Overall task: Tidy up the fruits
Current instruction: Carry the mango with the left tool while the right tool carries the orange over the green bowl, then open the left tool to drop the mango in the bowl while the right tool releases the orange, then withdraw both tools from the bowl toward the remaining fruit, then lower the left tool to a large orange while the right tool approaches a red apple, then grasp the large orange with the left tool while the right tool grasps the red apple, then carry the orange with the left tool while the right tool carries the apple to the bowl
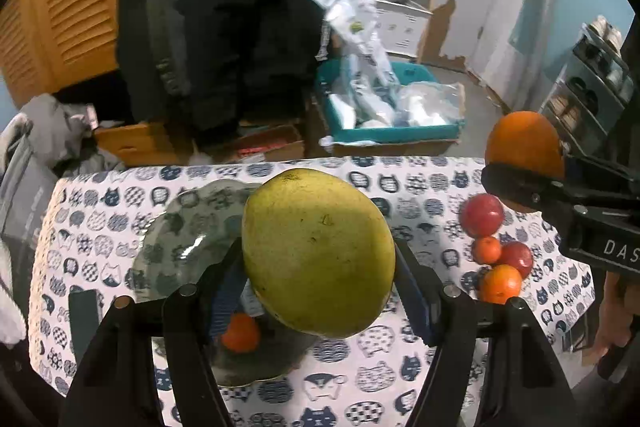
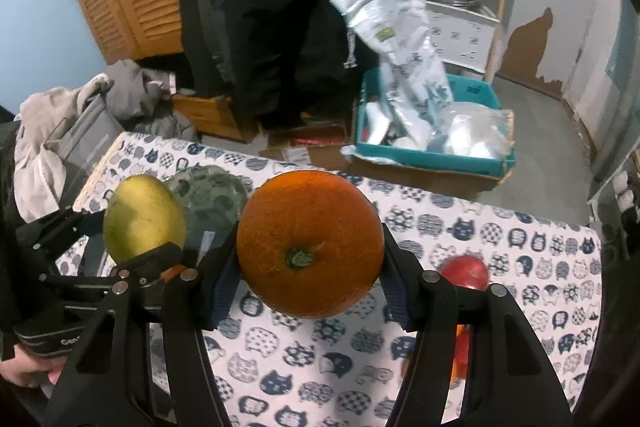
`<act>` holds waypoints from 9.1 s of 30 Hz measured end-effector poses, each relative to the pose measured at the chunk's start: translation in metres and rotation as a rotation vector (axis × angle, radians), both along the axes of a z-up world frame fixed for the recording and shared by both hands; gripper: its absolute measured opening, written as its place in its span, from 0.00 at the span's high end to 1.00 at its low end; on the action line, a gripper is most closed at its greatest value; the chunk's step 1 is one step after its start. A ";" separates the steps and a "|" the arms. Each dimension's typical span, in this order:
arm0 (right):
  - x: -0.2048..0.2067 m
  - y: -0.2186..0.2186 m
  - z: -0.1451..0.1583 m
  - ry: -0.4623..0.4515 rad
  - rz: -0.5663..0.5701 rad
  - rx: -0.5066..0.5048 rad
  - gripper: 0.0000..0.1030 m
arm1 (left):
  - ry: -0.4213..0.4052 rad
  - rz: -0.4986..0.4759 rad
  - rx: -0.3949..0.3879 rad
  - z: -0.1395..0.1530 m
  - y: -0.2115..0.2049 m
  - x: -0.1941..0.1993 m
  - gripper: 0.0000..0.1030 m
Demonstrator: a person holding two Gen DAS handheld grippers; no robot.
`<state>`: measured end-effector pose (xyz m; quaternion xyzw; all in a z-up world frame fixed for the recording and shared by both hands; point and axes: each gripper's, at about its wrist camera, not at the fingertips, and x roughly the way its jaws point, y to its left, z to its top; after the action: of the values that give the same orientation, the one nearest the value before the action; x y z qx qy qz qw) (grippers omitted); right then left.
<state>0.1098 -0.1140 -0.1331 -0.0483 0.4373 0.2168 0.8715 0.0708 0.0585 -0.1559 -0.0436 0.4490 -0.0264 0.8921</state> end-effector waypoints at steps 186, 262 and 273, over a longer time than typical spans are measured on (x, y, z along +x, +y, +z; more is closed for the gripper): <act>-0.047 -0.253 -0.104 0.228 -0.404 -0.080 0.27 | 0.314 -0.336 -0.004 -0.120 -0.259 0.024 0.04; -0.036 -0.174 -0.099 0.187 -0.261 -0.121 0.31 | 0.193 -0.198 0.009 -0.068 -0.143 0.000 0.36; -0.051 -0.135 -0.043 0.055 -0.177 -0.094 0.31 | 0.112 -0.158 0.024 -0.029 -0.114 -0.020 0.36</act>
<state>0.0584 -0.2495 -0.1762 -0.0442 0.4733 0.1193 0.8717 0.0511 -0.0551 -0.1852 0.0013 0.5005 -0.0887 0.8612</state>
